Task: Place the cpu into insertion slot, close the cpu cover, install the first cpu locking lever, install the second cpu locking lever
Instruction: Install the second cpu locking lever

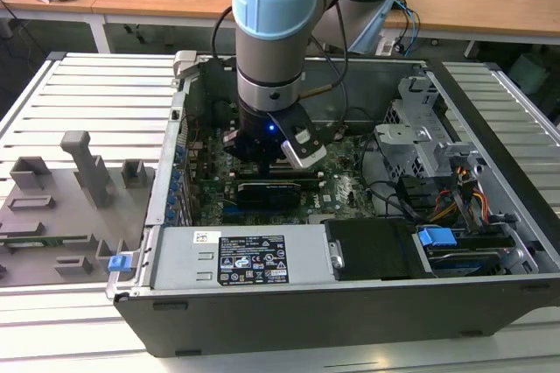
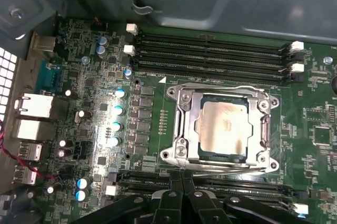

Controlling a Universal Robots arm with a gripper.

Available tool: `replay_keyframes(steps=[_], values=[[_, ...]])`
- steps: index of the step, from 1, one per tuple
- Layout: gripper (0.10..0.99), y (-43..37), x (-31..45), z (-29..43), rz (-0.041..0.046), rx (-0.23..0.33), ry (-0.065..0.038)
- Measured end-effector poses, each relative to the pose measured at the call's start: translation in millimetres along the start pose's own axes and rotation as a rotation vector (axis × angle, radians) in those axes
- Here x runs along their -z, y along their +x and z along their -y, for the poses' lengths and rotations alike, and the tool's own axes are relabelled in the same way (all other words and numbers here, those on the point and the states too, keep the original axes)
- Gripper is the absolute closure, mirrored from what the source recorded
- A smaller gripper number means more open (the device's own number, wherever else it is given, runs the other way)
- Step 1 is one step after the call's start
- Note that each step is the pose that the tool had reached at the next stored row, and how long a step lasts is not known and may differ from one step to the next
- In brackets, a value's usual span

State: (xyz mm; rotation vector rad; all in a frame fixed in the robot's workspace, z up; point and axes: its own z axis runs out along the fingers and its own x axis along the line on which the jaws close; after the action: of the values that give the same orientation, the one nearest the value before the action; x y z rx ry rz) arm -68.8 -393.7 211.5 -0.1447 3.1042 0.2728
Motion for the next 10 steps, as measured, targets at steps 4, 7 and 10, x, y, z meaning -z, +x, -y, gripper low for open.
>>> replay_keyframes(steps=[4,7,10], values=[[0.980,1.9,-2.2,0.3,0.0004,0.001,-0.002],[0.980,2.4,-3.4,0.4,0.0012,0.001,-0.009],[0.980,2.9,-4.9,0.6,0.0025,0.001,-0.023]])
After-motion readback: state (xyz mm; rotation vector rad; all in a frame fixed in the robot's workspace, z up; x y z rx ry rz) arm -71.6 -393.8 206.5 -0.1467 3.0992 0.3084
